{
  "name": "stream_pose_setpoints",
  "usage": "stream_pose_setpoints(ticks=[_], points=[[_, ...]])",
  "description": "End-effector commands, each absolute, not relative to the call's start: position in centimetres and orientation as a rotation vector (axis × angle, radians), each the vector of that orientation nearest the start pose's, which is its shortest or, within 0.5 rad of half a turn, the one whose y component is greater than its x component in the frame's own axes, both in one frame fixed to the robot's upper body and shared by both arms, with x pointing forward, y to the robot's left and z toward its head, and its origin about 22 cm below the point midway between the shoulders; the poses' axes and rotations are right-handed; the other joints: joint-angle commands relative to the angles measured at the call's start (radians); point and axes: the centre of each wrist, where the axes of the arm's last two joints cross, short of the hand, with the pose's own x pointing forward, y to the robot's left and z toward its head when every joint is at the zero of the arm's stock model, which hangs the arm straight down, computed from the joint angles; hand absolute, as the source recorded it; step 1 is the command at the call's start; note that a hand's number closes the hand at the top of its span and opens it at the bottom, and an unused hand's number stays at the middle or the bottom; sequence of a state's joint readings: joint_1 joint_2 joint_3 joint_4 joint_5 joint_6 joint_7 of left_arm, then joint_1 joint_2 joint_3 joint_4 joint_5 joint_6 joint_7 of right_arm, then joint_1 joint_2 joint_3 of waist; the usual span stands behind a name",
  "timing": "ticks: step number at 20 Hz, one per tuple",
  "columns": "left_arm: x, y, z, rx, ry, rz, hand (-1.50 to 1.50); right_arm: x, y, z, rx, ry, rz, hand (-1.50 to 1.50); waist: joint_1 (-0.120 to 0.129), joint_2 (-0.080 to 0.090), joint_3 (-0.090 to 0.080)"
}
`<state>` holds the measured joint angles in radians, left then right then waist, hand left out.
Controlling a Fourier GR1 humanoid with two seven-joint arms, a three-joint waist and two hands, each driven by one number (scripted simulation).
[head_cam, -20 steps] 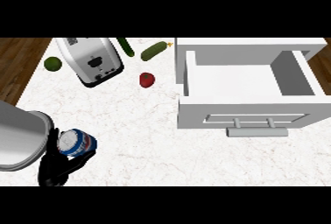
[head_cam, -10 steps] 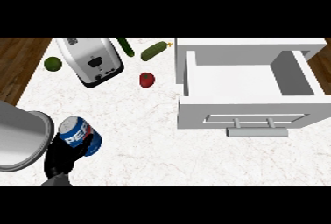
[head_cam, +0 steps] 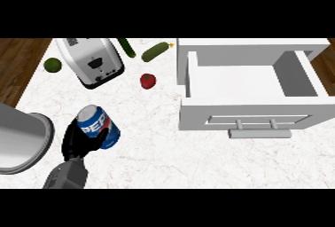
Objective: Pick up the can, place it into the drawer and close the drawer
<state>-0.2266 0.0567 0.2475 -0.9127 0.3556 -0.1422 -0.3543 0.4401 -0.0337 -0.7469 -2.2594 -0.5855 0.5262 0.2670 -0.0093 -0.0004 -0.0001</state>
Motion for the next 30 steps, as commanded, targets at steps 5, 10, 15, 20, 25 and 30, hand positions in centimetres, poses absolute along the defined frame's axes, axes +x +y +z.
stream_pose_setpoints(ticks=[5, 10, 15, 20, 25, 30], points=[[31.9, 24.1, -4.5, -0.241, -1.605, 0.318, 1.5, 7.0, -36.8, 13.0, -0.17, -1.788, -0.127, -1.5, 0.002, 0.001, 0.0], [31.5, 21.8, -1.6, -0.248, -1.665, 0.252, 1.5, 4.8, -36.3, 12.3, -0.167, -1.797, -0.129, -1.5, 0.0, -0.002, 0.0], [31.7, 20.1, 3.1, -0.253, -1.649, 0.212, 1.5, 5.0, -38.1, 11.1, -0.189, -1.773, -0.164, -1.5, 0.005, -0.002, 0.001], [32.0, 18.2, 6.1, -0.222, -1.695, 0.186, 1.5, 4.1, -36.6, 11.8, -0.163, -1.781, -0.15, -1.5, 0.0, -0.003, 0.0], [34.5, 15.0, 12.1, -0.233, -1.725, 0.168, 1.5, 4.6, -36.1, 12.0, -0.171, -1.779, -0.136, -1.5, -0.007, -0.002, 0.001], [36.7, 14.3, 15.2, -0.205, -1.743, 0.138, 1.5, 6.9, -35.4, 13.0, -0.186, -1.785, -0.15, -1.5, 0.001, 0.001, 0.0]])
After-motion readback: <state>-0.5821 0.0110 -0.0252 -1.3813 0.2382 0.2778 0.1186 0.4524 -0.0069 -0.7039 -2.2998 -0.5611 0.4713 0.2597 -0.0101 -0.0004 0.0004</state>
